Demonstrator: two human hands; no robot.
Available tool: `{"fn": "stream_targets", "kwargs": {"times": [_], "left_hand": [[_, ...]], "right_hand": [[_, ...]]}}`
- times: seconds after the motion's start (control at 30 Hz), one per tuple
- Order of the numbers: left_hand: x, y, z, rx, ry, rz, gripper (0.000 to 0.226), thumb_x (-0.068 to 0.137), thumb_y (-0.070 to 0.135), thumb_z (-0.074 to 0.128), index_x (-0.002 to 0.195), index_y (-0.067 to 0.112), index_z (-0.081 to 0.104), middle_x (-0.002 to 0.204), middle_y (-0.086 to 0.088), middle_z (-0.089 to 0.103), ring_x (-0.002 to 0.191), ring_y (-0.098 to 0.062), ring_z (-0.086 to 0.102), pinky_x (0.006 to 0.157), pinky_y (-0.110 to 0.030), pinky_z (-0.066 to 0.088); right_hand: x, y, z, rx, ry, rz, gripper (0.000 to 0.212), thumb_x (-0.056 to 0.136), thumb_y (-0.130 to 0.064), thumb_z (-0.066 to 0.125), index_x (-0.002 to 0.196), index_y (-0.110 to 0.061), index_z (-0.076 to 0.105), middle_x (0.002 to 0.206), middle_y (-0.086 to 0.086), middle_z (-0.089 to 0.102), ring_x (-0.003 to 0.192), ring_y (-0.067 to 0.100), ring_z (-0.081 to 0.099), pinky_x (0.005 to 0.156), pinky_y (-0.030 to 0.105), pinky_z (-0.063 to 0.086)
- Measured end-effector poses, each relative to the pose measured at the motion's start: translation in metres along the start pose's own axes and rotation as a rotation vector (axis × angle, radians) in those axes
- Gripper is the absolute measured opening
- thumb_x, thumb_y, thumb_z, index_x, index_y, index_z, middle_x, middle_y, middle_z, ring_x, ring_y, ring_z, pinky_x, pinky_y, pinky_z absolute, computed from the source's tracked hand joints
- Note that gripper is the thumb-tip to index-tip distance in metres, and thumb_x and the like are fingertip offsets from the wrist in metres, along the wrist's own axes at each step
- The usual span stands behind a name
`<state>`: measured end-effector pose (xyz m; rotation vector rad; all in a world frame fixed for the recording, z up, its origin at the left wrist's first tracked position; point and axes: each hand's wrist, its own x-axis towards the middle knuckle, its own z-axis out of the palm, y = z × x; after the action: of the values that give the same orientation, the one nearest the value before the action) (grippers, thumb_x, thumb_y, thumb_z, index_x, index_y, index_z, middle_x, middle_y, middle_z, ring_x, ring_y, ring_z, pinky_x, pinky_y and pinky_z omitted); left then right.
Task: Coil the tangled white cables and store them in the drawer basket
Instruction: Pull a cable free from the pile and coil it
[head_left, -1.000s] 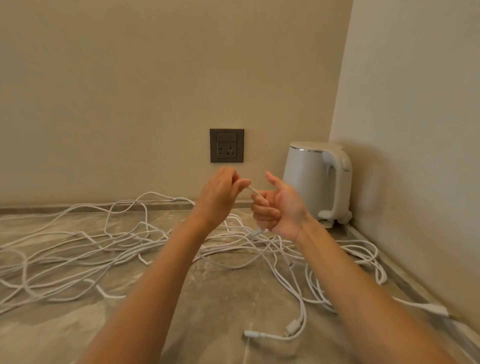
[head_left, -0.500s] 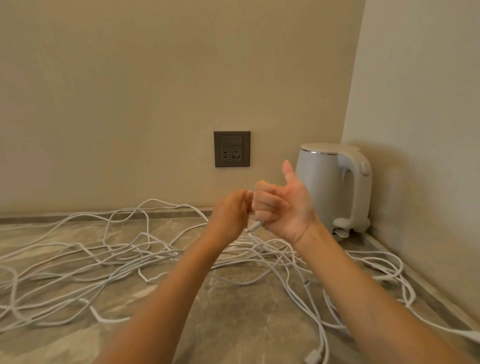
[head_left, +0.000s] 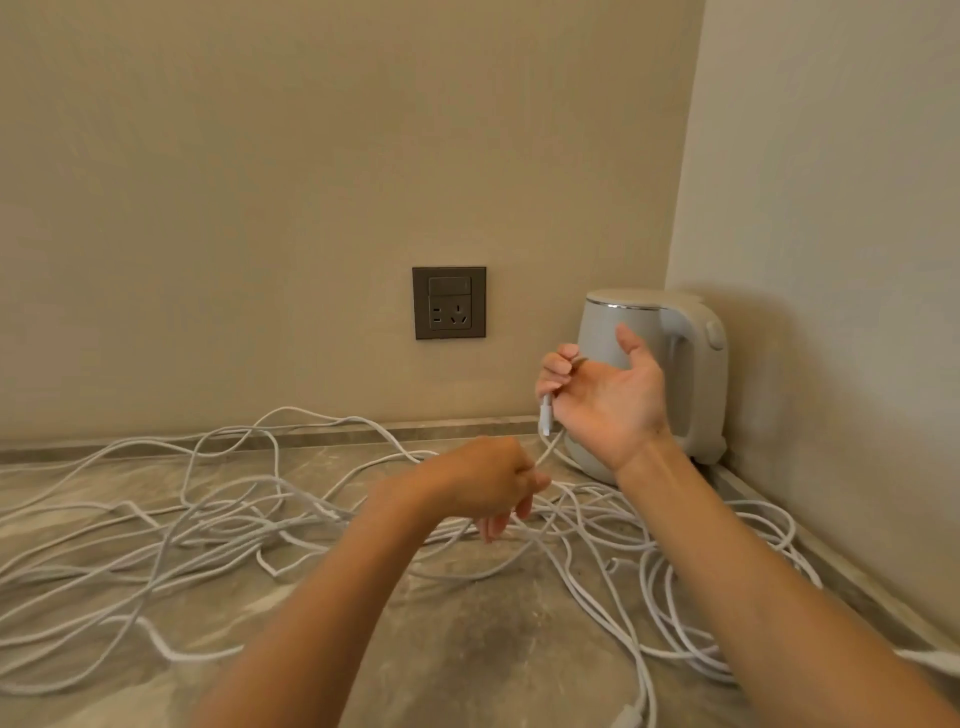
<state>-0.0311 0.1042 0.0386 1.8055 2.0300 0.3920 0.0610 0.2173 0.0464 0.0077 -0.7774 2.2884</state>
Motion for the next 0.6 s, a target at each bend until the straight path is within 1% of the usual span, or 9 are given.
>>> {"fn": "stream_targets", "kwargs": {"times": [0.03, 0.1, 0.2, 0.3, 0.37, 0.43, 0.5, 0.57, 0.6], "left_hand": [[-0.002, 0.002, -0.003, 0.002, 0.017, -0.001, 0.037, 0.100, 0.028, 0.038, 0.073, 0.010, 0.057, 0.054, -0.002, 0.053, 0.047, -0.014, 0.052, 0.058, -0.023, 0.046], [-0.006, 0.002, -0.011, 0.058, 0.119, 0.020, 0.033, 0.098, 0.029, 0.043, 0.076, 0.012, 0.061, 0.054, 0.002, 0.048, 0.046, -0.009, 0.046, 0.050, -0.021, 0.040], [-0.010, -0.004, -0.022, 0.104, 0.258, 0.070, 0.029, 0.094, 0.028, 0.050, 0.078, 0.012, 0.067, 0.061, 0.005, 0.051, 0.053, -0.006, 0.042, 0.052, -0.022, 0.033], [-0.011, -0.009, -0.029, 0.092, 0.375, 0.088, 0.025, 0.091, 0.028, 0.057, 0.083, 0.009, 0.071, 0.059, 0.007, 0.052, 0.050, -0.004, 0.040, 0.050, -0.022, 0.032], [-0.013, -0.011, -0.032, 0.091, 0.454, 0.099, 0.023, 0.089, 0.028, 0.059, 0.082, 0.009, 0.071, 0.057, 0.005, 0.052, 0.049, -0.005, 0.040, 0.049, -0.022, 0.032], [-0.014, -0.012, -0.034, 0.116, 0.536, 0.114, 0.025, 0.090, 0.029, 0.057, 0.080, 0.009, 0.070, 0.061, 0.000, 0.055, 0.050, -0.007, 0.041, 0.051, -0.025, 0.033], [-0.016, -0.013, -0.037, 0.159, 0.611, 0.112, 0.028, 0.091, 0.032, 0.054, 0.081, 0.010, 0.067, 0.064, 0.000, 0.056, 0.054, -0.010, 0.043, 0.056, -0.028, 0.036], [-0.016, -0.014, -0.039, 0.193, 0.662, 0.103, 0.032, 0.091, 0.037, 0.052, 0.082, 0.009, 0.064, 0.072, -0.002, 0.060, 0.063, -0.017, 0.050, 0.064, -0.033, 0.041], [-0.016, -0.015, -0.039, 0.203, 0.684, 0.103, 0.032, 0.091, 0.038, 0.052, 0.082, 0.009, 0.063, 0.076, -0.004, 0.062, 0.069, -0.020, 0.053, 0.068, -0.035, 0.043]], "right_hand": [[0.000, 0.000, 0.000, -0.066, 0.010, 0.001, 0.049, 0.089, -0.052, 0.033, 0.068, -0.009, 0.046, 0.062, 0.007, 0.039, 0.057, 0.017, 0.032, 0.059, 0.025, 0.027], [0.001, 0.000, 0.002, -0.261, 0.036, 0.014, 0.055, 0.091, -0.055, 0.027, 0.069, -0.009, 0.045, 0.061, 0.006, 0.041, 0.058, 0.017, 0.032, 0.060, 0.027, 0.027], [0.002, 0.004, 0.005, -0.569, 0.053, 0.029, 0.065, 0.093, -0.060, 0.017, 0.068, -0.008, 0.047, 0.059, 0.007, 0.044, 0.055, 0.016, 0.035, 0.059, 0.029, 0.028], [0.004, 0.007, 0.005, -0.771, 0.053, 0.042, 0.076, 0.093, -0.065, 0.011, 0.067, -0.005, 0.051, 0.057, 0.008, 0.049, 0.053, 0.015, 0.040, 0.055, 0.027, 0.032], [0.005, 0.011, 0.006, -0.887, 0.061, 0.048, 0.081, 0.092, -0.067, 0.008, 0.065, -0.004, 0.052, 0.056, 0.008, 0.050, 0.054, 0.015, 0.040, 0.052, 0.024, 0.034], [0.005, 0.016, 0.008, -0.998, 0.067, 0.066, 0.083, 0.091, -0.067, 0.007, 0.063, -0.004, 0.052, 0.060, 0.008, 0.049, 0.053, 0.013, 0.038, 0.050, 0.021, 0.033], [0.005, 0.021, 0.008, -1.064, 0.056, 0.100, 0.083, 0.089, -0.069, 0.005, 0.062, -0.006, 0.051, 0.065, 0.010, 0.048, 0.054, 0.012, 0.038, 0.053, 0.022, 0.033], [0.006, 0.024, 0.009, -1.134, 0.021, 0.160, 0.087, 0.087, -0.071, 0.000, 0.064, -0.005, 0.051, 0.065, 0.010, 0.048, 0.056, 0.014, 0.041, 0.057, 0.025, 0.034], [0.006, 0.026, 0.009, -1.175, 0.003, 0.196, 0.089, 0.086, -0.072, -0.002, 0.064, -0.005, 0.051, 0.063, 0.010, 0.048, 0.054, 0.015, 0.041, 0.055, 0.025, 0.034]]}}
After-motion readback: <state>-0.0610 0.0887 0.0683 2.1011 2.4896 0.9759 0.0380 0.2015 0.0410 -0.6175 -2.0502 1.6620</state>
